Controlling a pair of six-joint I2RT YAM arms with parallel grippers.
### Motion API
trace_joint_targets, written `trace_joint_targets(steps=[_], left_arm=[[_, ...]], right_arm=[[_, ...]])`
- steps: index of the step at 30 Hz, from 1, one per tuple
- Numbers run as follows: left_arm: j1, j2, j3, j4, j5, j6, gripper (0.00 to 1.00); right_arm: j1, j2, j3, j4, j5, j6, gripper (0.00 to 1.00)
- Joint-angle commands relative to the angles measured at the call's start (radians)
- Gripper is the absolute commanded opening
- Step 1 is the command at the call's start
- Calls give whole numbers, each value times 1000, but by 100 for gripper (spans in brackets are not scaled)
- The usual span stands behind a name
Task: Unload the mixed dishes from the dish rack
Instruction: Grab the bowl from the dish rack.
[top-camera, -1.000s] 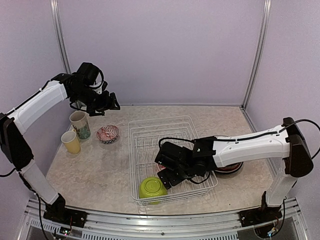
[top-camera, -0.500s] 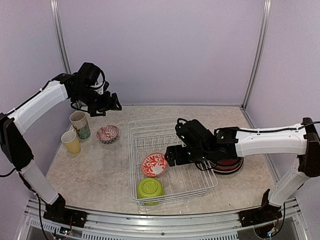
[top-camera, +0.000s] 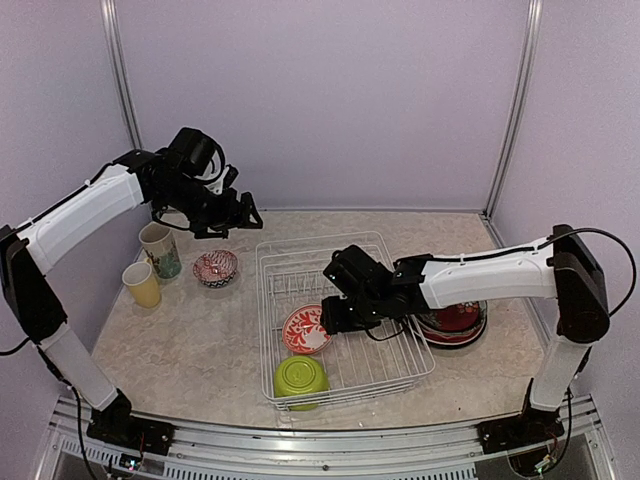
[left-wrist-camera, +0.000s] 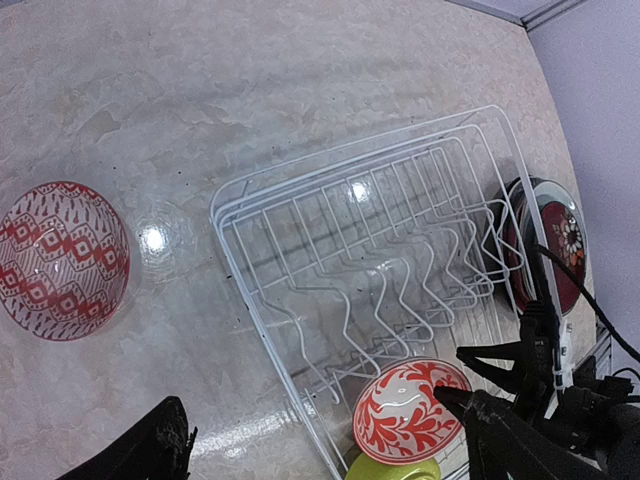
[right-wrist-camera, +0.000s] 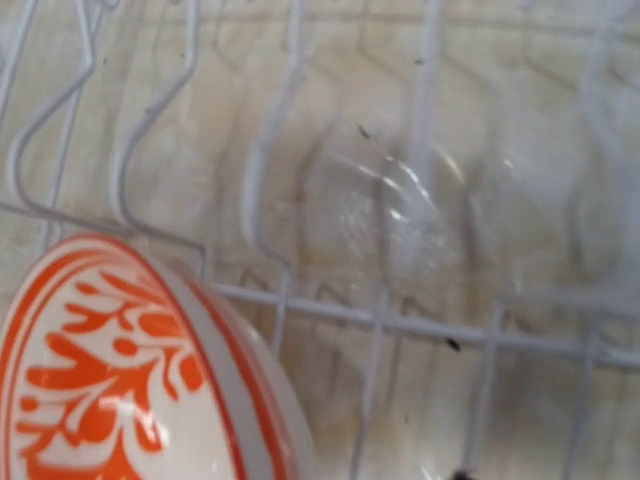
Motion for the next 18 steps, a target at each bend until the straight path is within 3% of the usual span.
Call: trace_joint_targets(steps=[1,4,9,18], left_arm=[[-44,-28,-12,16,3,25,90],[-60,-19,-13,19,22,14,90],[-97,-5,-18,28,51,6,89],[-144,26,-18,39,148,6,88]], right_arm=[[30,89,132,-121,53,-12,45],[51,122,196,-182,118,-2,25],[58,116,207,-205,166,3,1],[65,-42,139,-162,273,-18,0]])
